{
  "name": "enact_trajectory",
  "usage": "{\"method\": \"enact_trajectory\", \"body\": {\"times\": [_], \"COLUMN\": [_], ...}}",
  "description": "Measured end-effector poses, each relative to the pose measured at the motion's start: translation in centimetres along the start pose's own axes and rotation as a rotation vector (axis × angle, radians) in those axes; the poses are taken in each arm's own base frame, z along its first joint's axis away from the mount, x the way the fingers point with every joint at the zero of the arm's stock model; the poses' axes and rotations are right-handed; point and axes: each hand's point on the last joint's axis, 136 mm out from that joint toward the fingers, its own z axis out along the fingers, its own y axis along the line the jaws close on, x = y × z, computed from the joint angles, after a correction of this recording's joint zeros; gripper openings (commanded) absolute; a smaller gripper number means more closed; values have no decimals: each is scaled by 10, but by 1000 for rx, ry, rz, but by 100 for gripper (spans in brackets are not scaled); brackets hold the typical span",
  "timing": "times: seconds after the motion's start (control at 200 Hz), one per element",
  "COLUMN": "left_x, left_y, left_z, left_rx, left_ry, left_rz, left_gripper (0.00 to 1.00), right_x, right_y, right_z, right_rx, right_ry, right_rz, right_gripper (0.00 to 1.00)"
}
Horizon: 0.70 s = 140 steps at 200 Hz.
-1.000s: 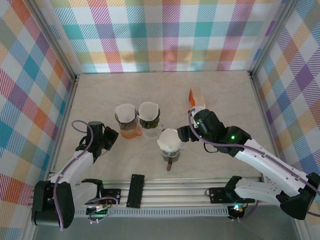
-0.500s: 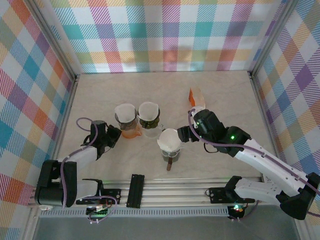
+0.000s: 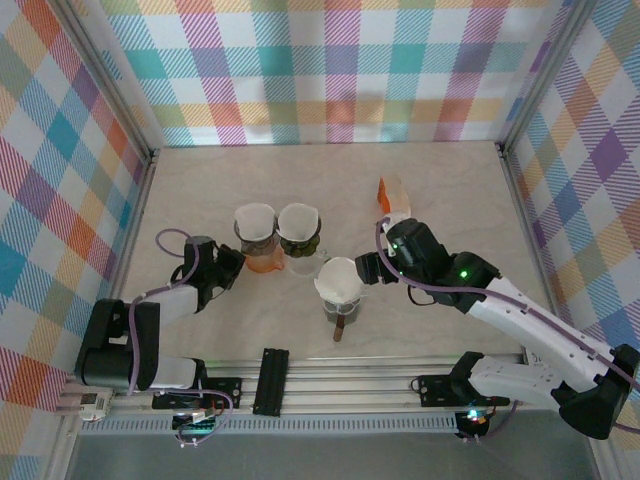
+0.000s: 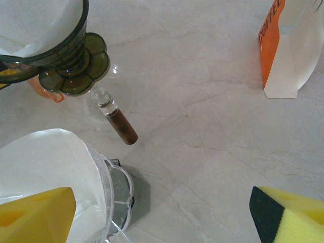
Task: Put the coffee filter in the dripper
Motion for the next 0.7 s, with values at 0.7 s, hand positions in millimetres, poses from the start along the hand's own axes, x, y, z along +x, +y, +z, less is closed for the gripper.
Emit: {"method": "enact_trajectory", "body": {"times": [0.7], "left_x": [10], "left_y": [-49], "left_z": [59], "left_rx": [78], "left_ry": [64], "left_rz": [77], "left_gripper": [0], "right_x": [6], "right_y": [-3], "right_z": [3], "right_rx": [15], "right_ry": [16], "right_rz": [4], "right_gripper": [90]}}
